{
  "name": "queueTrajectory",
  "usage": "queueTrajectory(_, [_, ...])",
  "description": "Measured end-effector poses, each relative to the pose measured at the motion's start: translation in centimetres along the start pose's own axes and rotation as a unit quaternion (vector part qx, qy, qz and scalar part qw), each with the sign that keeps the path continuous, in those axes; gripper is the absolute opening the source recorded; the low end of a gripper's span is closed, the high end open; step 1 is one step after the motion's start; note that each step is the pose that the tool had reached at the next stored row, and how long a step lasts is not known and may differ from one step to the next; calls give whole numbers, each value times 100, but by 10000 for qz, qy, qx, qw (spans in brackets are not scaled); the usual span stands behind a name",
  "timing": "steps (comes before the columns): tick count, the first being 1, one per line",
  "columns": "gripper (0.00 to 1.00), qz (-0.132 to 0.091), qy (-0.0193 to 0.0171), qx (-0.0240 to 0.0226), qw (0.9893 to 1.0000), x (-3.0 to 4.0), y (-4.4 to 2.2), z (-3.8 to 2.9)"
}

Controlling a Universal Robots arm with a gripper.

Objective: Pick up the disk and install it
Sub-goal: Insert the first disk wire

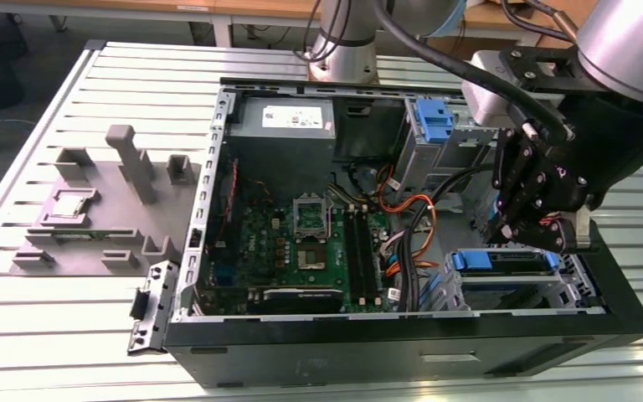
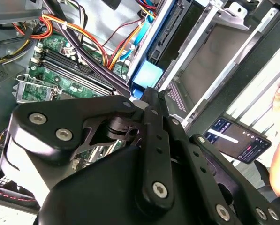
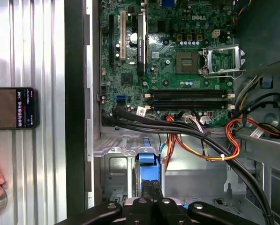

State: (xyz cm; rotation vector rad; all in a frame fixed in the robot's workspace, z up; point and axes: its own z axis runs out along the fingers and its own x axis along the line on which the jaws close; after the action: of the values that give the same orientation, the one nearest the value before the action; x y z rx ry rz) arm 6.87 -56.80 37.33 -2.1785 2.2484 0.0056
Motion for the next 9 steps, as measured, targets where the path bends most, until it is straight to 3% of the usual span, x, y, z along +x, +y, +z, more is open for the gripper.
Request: queueTrajectory(9, [10, 0, -1, 0, 10000, 0, 0, 10])
